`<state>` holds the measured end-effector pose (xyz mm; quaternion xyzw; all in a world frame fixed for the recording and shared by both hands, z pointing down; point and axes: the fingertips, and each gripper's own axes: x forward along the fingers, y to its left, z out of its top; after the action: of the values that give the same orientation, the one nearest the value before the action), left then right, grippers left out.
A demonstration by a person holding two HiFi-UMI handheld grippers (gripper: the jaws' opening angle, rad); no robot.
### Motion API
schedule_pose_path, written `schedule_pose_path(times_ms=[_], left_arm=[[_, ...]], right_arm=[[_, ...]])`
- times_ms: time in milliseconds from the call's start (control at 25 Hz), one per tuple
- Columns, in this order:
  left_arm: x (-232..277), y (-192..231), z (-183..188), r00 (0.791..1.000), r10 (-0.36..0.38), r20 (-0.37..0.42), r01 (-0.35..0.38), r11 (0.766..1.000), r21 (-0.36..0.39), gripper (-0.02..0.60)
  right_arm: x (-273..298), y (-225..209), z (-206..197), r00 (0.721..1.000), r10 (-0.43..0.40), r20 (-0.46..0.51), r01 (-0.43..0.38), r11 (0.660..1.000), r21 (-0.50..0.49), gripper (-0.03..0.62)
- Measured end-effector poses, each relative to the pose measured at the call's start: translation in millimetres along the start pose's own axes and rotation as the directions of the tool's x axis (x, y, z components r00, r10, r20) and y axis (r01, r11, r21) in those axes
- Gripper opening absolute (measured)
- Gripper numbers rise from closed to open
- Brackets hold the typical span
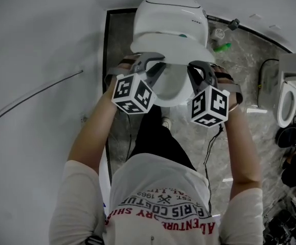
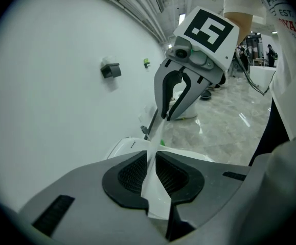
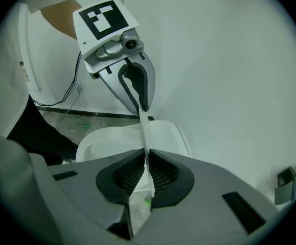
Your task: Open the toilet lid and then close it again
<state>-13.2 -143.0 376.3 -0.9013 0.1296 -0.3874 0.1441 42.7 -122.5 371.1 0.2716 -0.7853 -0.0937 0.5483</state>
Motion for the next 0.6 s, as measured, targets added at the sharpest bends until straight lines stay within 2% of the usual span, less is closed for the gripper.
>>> schedule_pose_path(times_ms=[400,600], left_arm=[[-8,-78,-39,0.996,0.086,0.01,-0.087,0.994,0.062,0.06],[-6,-109,-50,0.99,0.139,0.002,-0.138,0.984,0.108,0.06]], right_arm=[[11,88,-8,0.999,-0.039,0.007,0.039,0.998,-0.05,0.021],[14,119,-16,0.999,-0.026,0.019,0.026,0.999,-0.018,0.022]])
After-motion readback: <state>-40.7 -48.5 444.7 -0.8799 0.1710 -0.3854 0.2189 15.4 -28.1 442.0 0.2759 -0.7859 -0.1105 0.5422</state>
